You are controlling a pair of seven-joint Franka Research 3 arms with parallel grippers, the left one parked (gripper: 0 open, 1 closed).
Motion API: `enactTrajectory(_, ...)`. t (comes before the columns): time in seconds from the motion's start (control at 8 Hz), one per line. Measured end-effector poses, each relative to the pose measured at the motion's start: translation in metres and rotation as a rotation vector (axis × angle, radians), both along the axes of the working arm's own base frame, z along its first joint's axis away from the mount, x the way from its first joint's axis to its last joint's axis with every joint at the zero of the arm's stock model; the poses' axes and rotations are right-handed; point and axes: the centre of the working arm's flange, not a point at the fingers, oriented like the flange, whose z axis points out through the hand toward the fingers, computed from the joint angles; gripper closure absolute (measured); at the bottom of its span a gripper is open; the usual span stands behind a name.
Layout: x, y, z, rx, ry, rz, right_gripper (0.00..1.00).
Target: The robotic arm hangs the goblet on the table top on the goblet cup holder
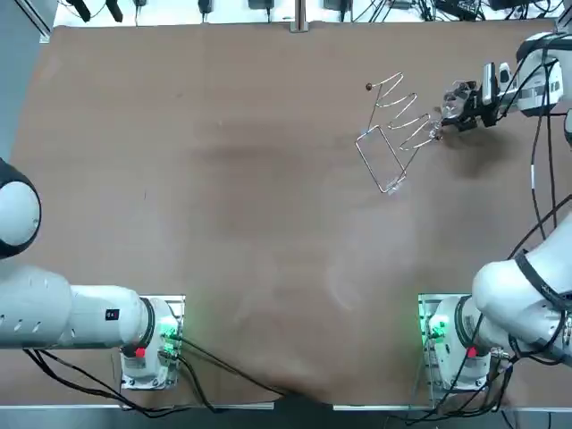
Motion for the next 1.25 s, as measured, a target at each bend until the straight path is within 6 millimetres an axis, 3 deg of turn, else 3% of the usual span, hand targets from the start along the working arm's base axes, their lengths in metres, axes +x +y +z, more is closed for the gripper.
enactTrajectory(1.25, -0.013, 0.015, -0.016, 0.030, -0.036, 0.021, 0.00)
